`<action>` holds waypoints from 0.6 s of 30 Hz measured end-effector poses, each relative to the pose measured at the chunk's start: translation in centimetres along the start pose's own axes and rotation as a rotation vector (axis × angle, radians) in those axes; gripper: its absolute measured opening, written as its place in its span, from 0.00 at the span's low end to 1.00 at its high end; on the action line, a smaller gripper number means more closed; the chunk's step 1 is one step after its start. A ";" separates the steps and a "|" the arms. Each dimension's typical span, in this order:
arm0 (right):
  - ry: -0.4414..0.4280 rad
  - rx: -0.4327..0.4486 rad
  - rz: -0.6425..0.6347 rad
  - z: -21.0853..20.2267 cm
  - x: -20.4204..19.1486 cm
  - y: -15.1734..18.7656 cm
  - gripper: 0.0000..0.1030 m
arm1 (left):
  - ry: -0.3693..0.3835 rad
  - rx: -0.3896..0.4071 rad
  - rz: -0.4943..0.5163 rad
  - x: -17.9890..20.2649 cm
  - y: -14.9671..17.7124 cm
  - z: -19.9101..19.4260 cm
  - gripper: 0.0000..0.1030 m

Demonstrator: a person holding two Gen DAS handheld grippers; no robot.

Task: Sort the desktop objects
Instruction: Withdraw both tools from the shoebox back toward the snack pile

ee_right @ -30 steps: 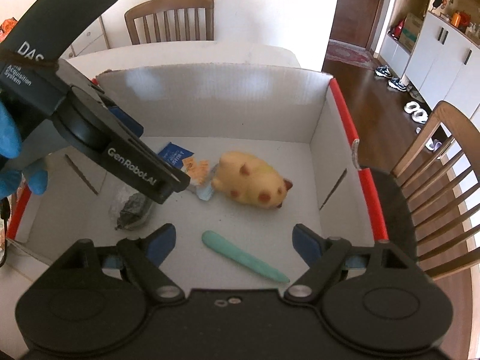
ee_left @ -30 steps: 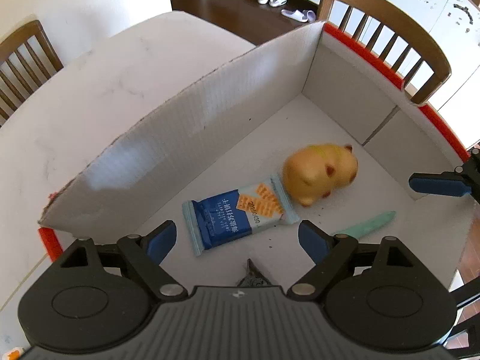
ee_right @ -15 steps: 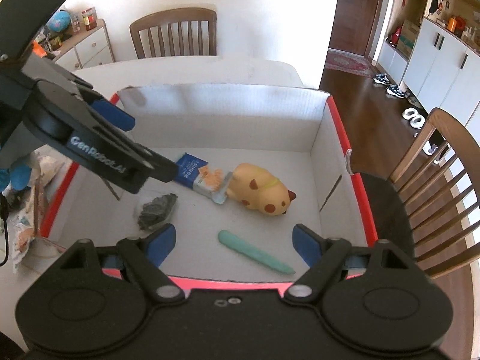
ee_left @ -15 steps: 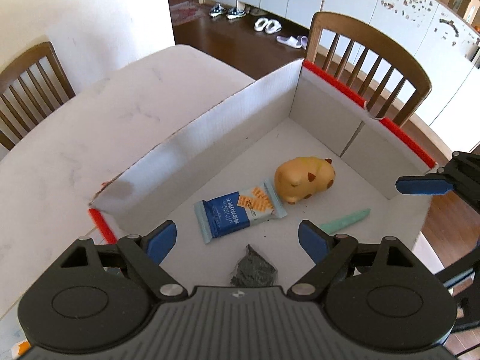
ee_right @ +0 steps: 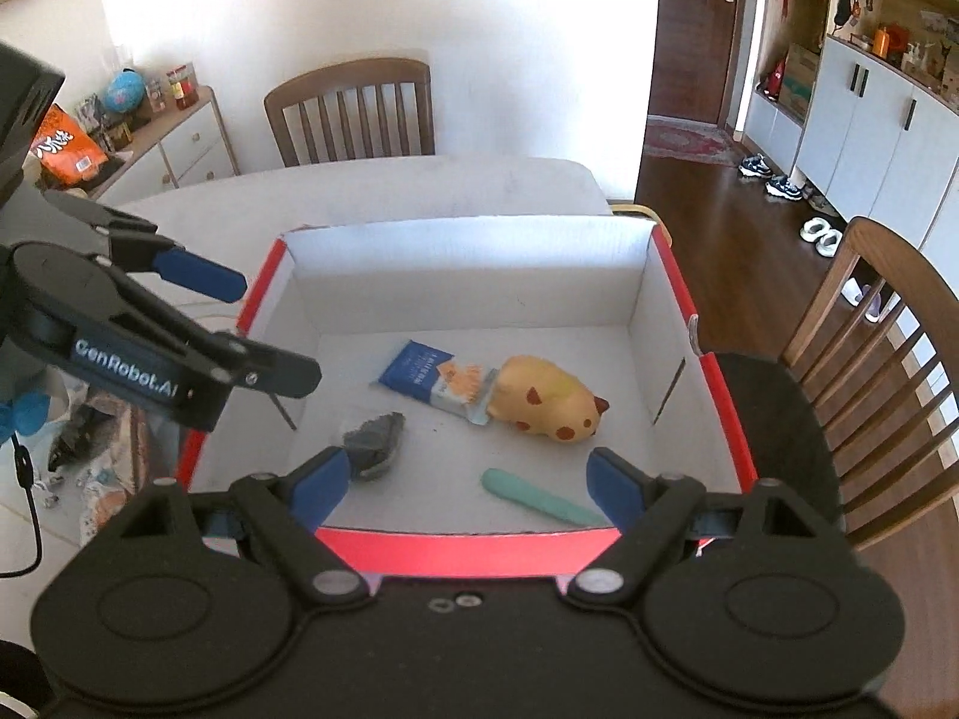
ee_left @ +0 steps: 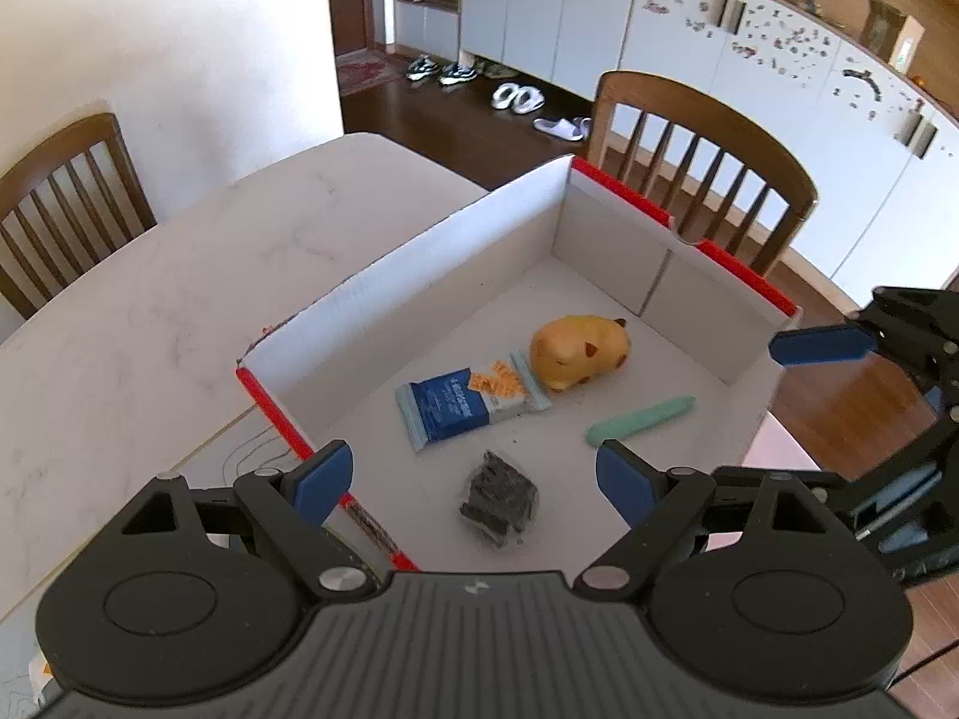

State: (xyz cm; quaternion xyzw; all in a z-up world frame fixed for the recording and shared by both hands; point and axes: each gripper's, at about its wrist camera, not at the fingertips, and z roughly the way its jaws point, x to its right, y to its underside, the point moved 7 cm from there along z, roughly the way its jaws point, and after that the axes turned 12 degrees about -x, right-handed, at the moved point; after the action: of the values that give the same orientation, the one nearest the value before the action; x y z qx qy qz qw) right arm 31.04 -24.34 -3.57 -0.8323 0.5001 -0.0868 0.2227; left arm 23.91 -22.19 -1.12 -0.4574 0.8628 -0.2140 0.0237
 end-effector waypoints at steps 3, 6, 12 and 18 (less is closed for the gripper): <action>0.008 0.012 0.004 -0.6 -0.7 0.1 0.86 | 0.022 0.016 0.002 0.1 0.9 -0.9 0.86; 0.014 0.022 0.010 -1.1 -1.3 0.2 0.87 | 0.037 0.032 0.008 0.2 2.0 -2.0 0.86; 0.014 0.032 0.033 -1.7 -2.4 0.7 0.88 | 0.059 0.043 -0.003 -0.1 4.1 -3.2 0.86; 0.021 0.048 0.066 -2.4 -3.9 1.4 0.93 | 0.065 0.062 0.009 -0.1 5.9 -4.3 0.86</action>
State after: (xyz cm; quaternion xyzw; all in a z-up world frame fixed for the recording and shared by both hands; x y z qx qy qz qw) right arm 27.16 -22.20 -1.83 -0.8086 0.5276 -0.1003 0.2401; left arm 18.32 -17.75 0.41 -0.4456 0.8581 -0.2551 0.0107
